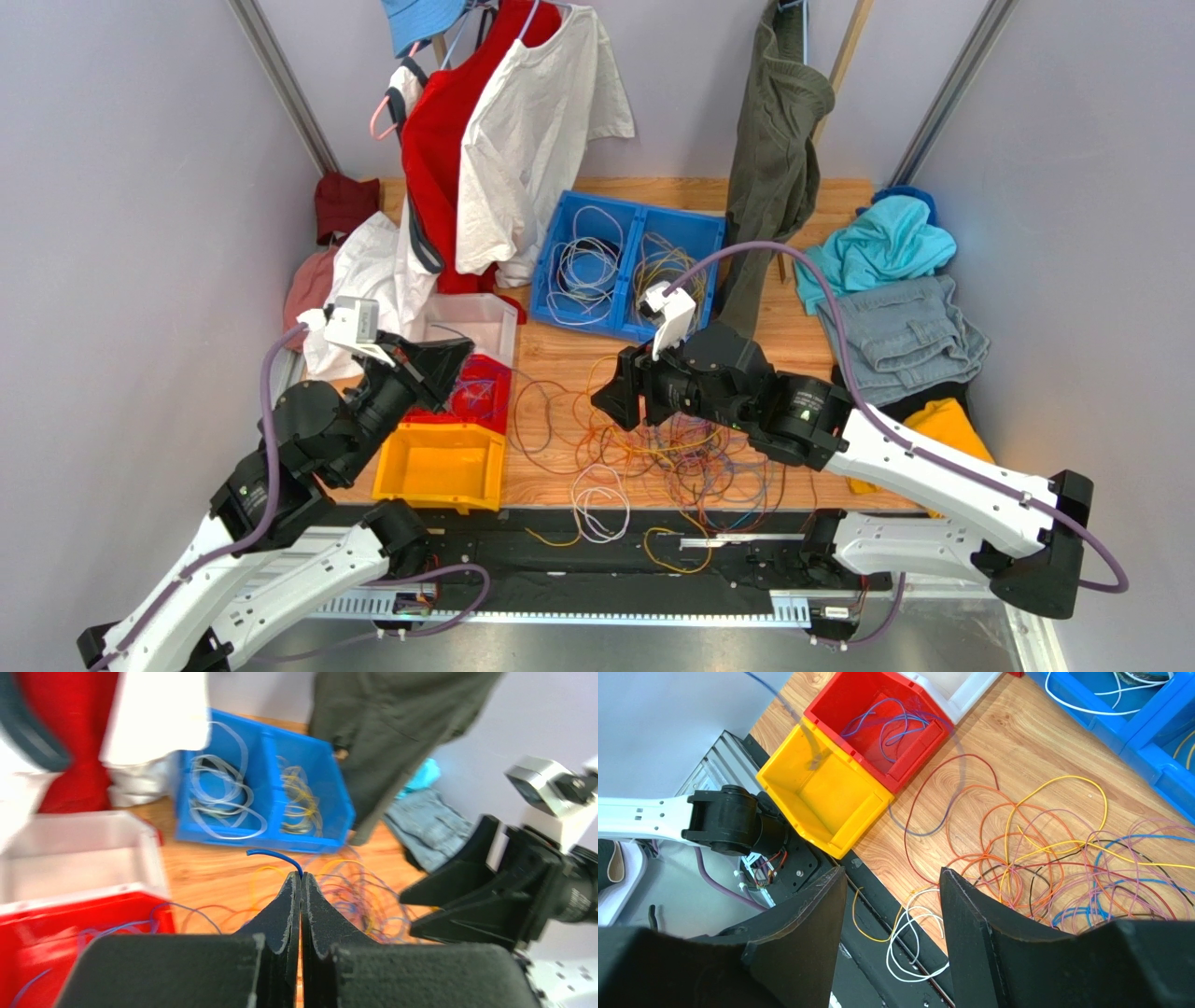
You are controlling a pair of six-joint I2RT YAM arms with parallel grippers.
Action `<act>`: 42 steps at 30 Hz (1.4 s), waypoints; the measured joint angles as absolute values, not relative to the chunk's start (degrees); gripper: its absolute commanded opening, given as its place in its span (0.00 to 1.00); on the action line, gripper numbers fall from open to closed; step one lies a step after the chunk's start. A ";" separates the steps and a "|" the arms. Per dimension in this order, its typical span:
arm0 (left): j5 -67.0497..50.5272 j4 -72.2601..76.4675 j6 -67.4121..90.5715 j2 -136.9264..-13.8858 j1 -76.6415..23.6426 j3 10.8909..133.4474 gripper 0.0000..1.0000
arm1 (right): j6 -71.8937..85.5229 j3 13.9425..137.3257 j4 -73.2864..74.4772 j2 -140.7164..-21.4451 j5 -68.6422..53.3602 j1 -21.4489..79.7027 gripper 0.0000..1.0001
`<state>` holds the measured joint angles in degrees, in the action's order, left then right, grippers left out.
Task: Untangle the cables
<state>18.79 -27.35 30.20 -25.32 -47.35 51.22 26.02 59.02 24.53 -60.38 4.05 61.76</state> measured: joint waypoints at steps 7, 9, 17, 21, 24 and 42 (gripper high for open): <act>31.86 -36.18 28.51 -26.00 -47.35 58.35 0.00 | 26.02 57.56 23.57 -60.64 3.38 61.76 0.55; 35.79 -37.93 27.73 -27.07 -47.35 61.01 0.00 | 26.09 56.38 23.03 -60.42 3.33 61.76 0.55; 41.01 -40.27 28.14 -33.65 -43.53 60.38 0.00 | 26.59 51.90 21.69 -58.41 2.81 61.76 0.54; 33.36 -39.29 31.27 -38.85 -32.69 53.52 0.00 | 27.38 49.71 21.02 -57.12 2.39 61.76 0.54; 25.93 -37.26 34.68 -42.87 -23.73 46.59 0.00 | 27.88 47.99 20.45 -55.68 2.24 61.76 0.54; 14.33 -20.95 40.49 -49.50 -12.86 43.77 0.00 | 29.26 42.00 19.35 -53.08 2.35 61.76 0.54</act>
<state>14.33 -20.95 40.49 -49.50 -12.86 43.77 29.26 42.00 19.35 -53.08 2.35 61.76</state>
